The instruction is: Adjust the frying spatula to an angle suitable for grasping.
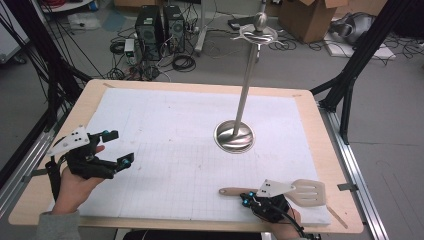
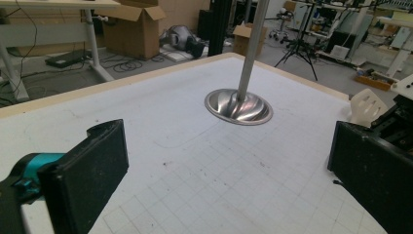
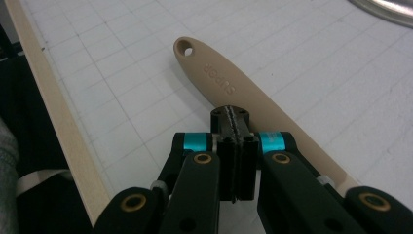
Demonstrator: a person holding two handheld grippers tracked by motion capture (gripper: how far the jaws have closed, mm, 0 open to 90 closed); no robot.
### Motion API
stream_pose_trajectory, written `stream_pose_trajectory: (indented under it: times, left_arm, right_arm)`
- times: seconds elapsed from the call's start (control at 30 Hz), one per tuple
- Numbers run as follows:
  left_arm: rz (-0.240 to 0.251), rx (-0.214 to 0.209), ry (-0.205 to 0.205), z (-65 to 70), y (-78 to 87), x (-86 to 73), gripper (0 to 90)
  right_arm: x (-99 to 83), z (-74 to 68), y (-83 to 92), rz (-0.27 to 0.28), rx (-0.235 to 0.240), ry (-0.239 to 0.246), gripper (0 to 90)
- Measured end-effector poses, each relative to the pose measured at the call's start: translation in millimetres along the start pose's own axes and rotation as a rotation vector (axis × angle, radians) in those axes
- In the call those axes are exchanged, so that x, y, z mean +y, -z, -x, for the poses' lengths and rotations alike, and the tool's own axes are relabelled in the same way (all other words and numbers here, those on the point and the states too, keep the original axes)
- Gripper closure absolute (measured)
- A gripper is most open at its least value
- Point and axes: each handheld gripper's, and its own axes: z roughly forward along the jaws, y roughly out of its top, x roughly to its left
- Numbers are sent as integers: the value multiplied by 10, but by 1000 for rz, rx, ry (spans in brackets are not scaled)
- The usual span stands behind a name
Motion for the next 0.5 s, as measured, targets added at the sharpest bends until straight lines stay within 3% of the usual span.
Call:
stream_pose_trajectory:
  times: [0.2,0.33,0.5]
  left_arm:
    - [-3,3,1,1,7,-8,17]
    - [-5,5,-2,12,4,-10,17]
    - [-3,12,1,8,26,-14,17]
  right_arm:
    - [26,-12,-23,-13,-19,18,900]
    - [56,-23,-42,8,-66,28,900]
    - [82,-6,-53,25,-80,24,900]
